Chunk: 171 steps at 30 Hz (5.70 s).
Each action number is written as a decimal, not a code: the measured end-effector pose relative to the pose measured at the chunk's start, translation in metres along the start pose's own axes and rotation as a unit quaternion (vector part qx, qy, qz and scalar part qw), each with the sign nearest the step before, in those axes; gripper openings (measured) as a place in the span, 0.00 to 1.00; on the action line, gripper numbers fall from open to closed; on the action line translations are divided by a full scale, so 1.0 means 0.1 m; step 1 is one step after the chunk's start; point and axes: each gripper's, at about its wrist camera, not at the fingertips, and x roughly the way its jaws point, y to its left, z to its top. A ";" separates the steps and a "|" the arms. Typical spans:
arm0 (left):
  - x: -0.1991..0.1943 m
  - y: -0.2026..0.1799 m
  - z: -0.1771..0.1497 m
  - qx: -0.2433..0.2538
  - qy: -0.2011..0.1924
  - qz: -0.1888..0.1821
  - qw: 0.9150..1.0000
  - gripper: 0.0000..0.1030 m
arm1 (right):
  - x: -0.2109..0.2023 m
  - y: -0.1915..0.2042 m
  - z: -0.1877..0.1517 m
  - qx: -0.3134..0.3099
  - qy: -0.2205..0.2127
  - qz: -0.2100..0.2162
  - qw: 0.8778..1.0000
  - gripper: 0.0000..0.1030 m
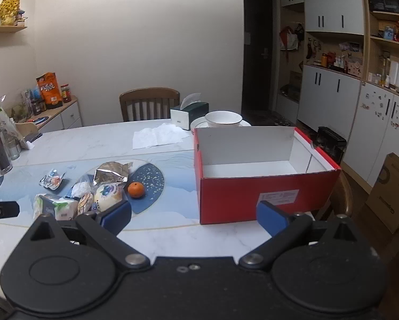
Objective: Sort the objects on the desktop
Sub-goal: 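Move the right tool toward the tangerine on the blue placemat, then grasp the tangerine with the right tool while the left tool grasps the tissue packet, then carry the tangerine and tissue packet into the red shoebox with both tools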
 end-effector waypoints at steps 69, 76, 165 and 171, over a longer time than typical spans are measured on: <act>2.34 0.98 0.32 0.265 0.155 -0.291 0.906 0.85 | 2.83 1.12 0.29 -0.006 0.194 0.010 0.981 0.60; 2.33 1.00 0.34 0.246 0.157 -0.298 0.909 0.69 | 2.86 1.13 0.29 0.000 0.206 0.022 0.978 0.43; 2.11 -2.85 1.29 0.213 0.064 -0.221 0.949 0.50 | 1.96 -1.91 0.97 -0.040 0.159 0.059 0.985 0.34; 2.44 -3.05 1.32 0.232 0.087 -0.213 0.945 0.50 | 2.30 -2.05 0.92 -0.033 0.192 0.063 0.979 0.34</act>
